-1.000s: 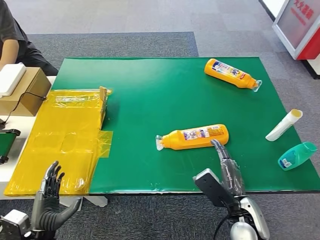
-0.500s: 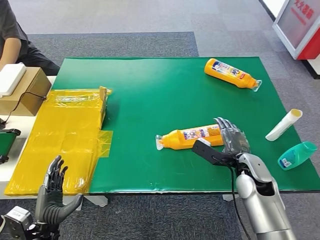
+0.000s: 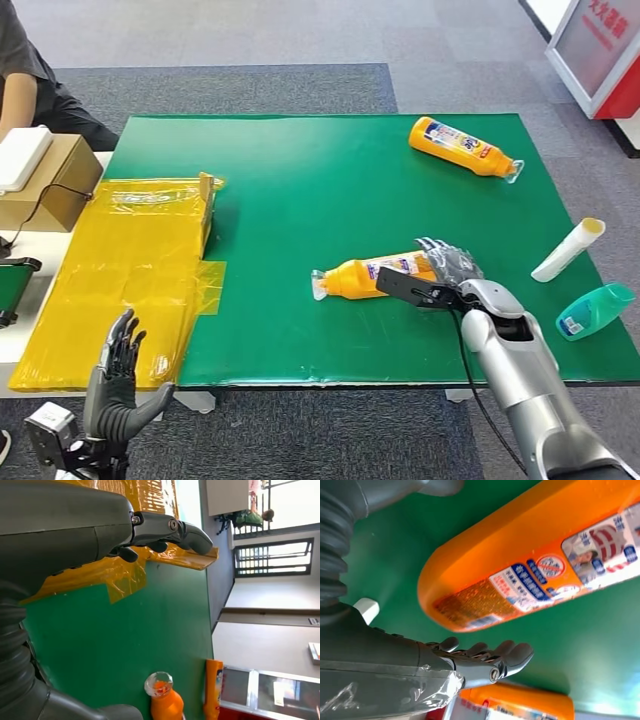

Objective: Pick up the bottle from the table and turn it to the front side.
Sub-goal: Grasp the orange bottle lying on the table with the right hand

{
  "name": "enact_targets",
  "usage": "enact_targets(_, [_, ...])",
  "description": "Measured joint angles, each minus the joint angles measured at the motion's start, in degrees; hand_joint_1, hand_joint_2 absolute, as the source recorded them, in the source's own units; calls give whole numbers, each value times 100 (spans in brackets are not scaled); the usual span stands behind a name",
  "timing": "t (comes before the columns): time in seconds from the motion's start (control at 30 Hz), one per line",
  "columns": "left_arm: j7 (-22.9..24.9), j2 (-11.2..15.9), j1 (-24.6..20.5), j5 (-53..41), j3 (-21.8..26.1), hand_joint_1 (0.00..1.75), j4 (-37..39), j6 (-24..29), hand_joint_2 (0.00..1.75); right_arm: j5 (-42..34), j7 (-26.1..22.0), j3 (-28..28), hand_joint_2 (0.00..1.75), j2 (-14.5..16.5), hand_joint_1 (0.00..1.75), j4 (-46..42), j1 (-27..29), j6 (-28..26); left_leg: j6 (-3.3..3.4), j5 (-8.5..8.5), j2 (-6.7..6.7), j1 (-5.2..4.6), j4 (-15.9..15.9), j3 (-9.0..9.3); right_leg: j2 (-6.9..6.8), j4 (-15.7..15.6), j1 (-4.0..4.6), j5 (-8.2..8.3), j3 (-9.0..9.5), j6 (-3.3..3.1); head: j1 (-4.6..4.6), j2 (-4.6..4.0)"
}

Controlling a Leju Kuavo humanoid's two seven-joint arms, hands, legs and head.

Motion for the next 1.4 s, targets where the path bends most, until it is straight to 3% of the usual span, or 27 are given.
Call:
enact_targets(0.27, [-15, 74, -113, -15, -126, 0, 266, 40, 175, -12, -32, 300, 175, 8, 0, 977, -555, -128, 0, 0, -1, 0, 0, 0, -1, 0, 0, 0, 2, 1, 1, 0])
enact_targets(0.43, [-15, 85, -127, -17, -147, 0, 306, 49, 175, 7, -32, 344, 175, 14, 0, 1116, -635, -179, 0, 0, -1, 0, 0, 0, -1, 0, 0, 0, 2, 1, -1, 0])
enact_targets(0.47, [-15, 97, -141, -14, -175, 0, 343, 68, 175, 25, -27, 380, 175, 29, 18, 1261, -714, -211, 0, 0, -1, 0, 0, 0, -1, 0, 0, 0, 2, 1, -1, 0])
enact_targets(0.57, [-16, 146, -187, 16, -274, 0, 482, 154, 175, 107, -16, 527, 175, 76, 149, 1833, -998, -334, 0, 0, -1, 0, 0, 0, -1, 0, 0, 0, 2, 1, 0, 0])
enact_targets(0.6, [-16, 156, -189, 29, -289, 0, 500, 174, 175, 126, -23, 551, 175, 78, 174, 1925, -1022, -354, 0, 0, -1, 0, 0, 0, -1, 0, 0, 0, 2, 1, 1, 0])
enact_targets(0.83, [-16, 220, -193, 138, -379, 0, 569, 299, 175, 165, -137, 701, 175, 82, 175, 2234, -1083, -551, 0, 0, -1, 0, 0, 1, -1, 0, 0, 0, 2, 1, -1, 0])
enact_targets(0.97, [-16, 238, -175, 144, -372, 0, 577, 307, 175, 89, -175, 716, 175, 82, 175, 1994, -918, -727, 0, 0, -3, 0, 0, 0, -4, 0, 0, 0, 2, 1, 1, 0])
enact_targets(1.2, [207, 152, -81, 110, -335, 0, 439, 152, 175, -170, -238, 635, 175, 219, 175, -56, 157, -1081, -2, -2, -6, 2, 0, -5, -11, 1, 3, -8, -5, -3, -1, 0])
enact_targets(1.4, [1069, 53, -138, 870, -339, 0, 407, -250, 175, -519, -684, 551, 175, 629, 175, -1471, 869, -1211, -5, -4, -6, 3, 0, -7, -12, 2, 4, -12, -8, -8, -1, 0])
